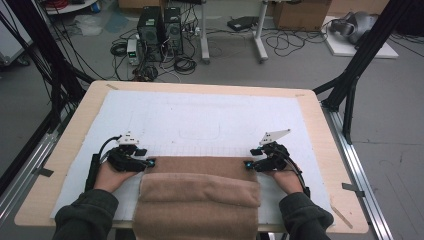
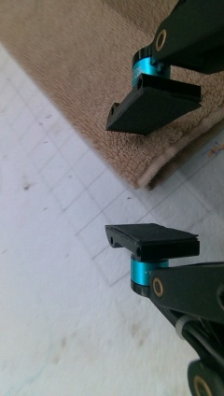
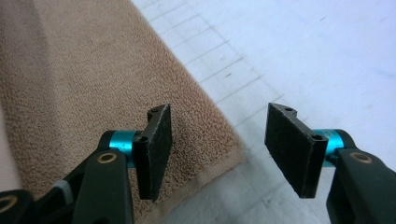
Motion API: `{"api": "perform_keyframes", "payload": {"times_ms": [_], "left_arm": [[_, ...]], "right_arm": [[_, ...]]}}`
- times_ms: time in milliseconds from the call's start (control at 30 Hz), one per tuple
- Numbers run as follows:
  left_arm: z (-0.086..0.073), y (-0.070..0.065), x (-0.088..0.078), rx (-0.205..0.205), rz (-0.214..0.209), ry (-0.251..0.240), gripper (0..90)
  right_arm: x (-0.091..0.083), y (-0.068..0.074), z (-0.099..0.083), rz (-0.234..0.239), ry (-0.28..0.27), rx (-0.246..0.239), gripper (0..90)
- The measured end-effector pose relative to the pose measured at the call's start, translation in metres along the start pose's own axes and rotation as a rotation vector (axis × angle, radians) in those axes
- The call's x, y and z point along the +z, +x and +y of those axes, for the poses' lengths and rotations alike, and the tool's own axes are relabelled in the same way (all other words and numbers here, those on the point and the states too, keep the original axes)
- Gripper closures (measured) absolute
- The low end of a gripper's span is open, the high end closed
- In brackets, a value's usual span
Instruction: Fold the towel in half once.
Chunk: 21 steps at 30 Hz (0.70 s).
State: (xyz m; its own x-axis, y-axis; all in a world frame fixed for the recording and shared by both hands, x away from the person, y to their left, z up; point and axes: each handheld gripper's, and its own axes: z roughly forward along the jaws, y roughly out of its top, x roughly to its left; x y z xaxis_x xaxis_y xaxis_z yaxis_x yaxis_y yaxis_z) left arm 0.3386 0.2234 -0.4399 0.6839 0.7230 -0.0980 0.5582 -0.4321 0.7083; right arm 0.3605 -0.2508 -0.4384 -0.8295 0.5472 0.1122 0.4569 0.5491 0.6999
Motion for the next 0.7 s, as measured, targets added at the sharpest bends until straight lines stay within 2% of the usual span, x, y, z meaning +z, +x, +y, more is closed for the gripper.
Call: {"api": "perform_keyframes", "payload": {"times_ms": [33, 67, 100, 133, 167, 200, 233, 267, 367, 433, 467, 533, 633, 700], "left_arm": [[0.000, -0.001, 0.000, 0.001, 0.015, -0.009, 46.0], [0.000, 0.000, 0.000, -0.007, -0.032, -0.018, 54.5], [0.000, -0.002, 0.001, -0.002, -0.047, -0.017, 70.8], [0.000, -0.003, 0.000, 0.010, -0.037, -0.016, 74.1], [0.002, -0.005, 0.000, 0.017, -0.029, -0.017, 82.0], [0.003, -0.005, 0.000, 0.014, -0.022, -0.014, 83.9], [0.004, -0.005, 0.001, 0.018, -0.005, -0.022, 84.5], [0.006, -0.003, 0.001, 0.013, 0.017, -0.035, 84.9], [0.017, 0.006, 0.001, -0.014, 0.051, -0.070, 85.4], [0.028, 0.013, 0.002, -0.024, 0.066, -0.074, 85.6], [0.036, 0.019, 0.002, -0.040, 0.079, -0.090, 85.6], [0.050, 0.027, 0.001, -0.042, 0.108, -0.103, 85.6], [0.077, 0.045, -0.005, -0.051, 0.143, -0.138, 85.6], [0.096, 0.052, -0.010, -0.038, 0.167, -0.159, 85.6]], "right_arm": [[0.003, -0.001, -0.001, 0.008, 0.014, 0.012, 40.6], [0.004, -0.001, -0.002, 0.006, 0.004, 0.013, 43.7], [0.004, -0.002, -0.002, 0.008, 0.002, 0.010, 51.9], [0.004, -0.002, -0.002, 0.046, 0.002, 0.013, 65.2], [0.005, -0.001, -0.001, 0.073, 0.003, 0.011, 74.3], [0.006, 0.001, 0.001, 0.091, 0.007, -0.011, 80.8], [0.006, 0.001, 0.003, 0.099, 0.010, -0.027, 82.1], [0.007, -0.001, 0.004, 0.108, 0.015, -0.013, 82.9], [0.005, -0.010, 0.014, 0.084, -0.019, 0.001, 83.9], [0.003, -0.019, 0.025, 0.063, -0.050, 0.012, 84.2], [0.002, -0.022, 0.029, 0.060, -0.066, 0.018, 84.3], [0.000, -0.034, 0.047, 0.059, -0.098, 0.033, 84.6], [-0.006, -0.051, 0.069, 0.028, -0.132, 0.044, 84.8], [-0.011, -0.060, 0.083, 0.009, -0.131, 0.053, 84.9]]}}
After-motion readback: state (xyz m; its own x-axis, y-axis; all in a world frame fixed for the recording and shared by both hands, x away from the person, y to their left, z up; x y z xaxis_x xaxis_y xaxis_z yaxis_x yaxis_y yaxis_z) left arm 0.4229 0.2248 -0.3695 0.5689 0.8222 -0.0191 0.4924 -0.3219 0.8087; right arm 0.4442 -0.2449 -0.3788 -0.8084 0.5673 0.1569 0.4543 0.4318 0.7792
